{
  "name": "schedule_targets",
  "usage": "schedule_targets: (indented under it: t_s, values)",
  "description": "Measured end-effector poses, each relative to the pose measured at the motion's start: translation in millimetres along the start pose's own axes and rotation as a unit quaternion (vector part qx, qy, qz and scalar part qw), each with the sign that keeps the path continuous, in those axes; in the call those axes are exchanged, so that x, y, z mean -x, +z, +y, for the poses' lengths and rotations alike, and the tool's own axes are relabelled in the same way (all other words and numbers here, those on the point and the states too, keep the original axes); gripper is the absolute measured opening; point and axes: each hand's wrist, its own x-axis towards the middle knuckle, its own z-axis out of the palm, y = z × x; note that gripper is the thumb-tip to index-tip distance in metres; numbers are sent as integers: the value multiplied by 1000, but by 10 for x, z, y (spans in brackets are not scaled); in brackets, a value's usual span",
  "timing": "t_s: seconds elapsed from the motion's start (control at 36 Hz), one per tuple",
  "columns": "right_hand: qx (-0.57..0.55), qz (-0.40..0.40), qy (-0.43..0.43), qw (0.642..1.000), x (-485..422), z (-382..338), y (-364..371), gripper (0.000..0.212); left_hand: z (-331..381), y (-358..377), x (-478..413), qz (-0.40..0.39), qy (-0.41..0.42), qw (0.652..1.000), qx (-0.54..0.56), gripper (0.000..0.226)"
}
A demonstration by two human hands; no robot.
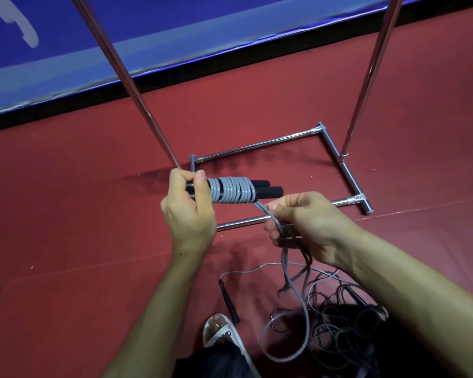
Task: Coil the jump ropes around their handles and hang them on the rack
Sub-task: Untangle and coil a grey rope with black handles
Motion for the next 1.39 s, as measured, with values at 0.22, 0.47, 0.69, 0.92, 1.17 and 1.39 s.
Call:
schedule_targets:
  t_s: [0.22, 0.47, 0.69, 0.92, 1.17, 1.39]
  values:
    - [190, 45, -85, 977, -36, 28, -66, 37, 1, 19, 10, -28, 39, 999, -23, 16]
    - [438, 89, -153, 882, -5, -112, -180, 31, -10, -4, 8, -62, 77, 994, -37, 24]
    - [596, 59, -241, 764, 42, -166, -249, 17, -1, -1, 28, -100, 109, 988, -46, 26]
    - [640, 9, -333, 693, -53, -240, -420, 9, 55, -51, 34, -180, 70, 981, -17, 26]
    - [458, -161, -324, 812, -78, -381, -592, 20, 211, -178, 36, -253, -16, 966, 47, 23]
    - [253, -257, -236, 902, -160, -288, -620, 30, 291, -207, 17, -259, -86, 951, 149, 22]
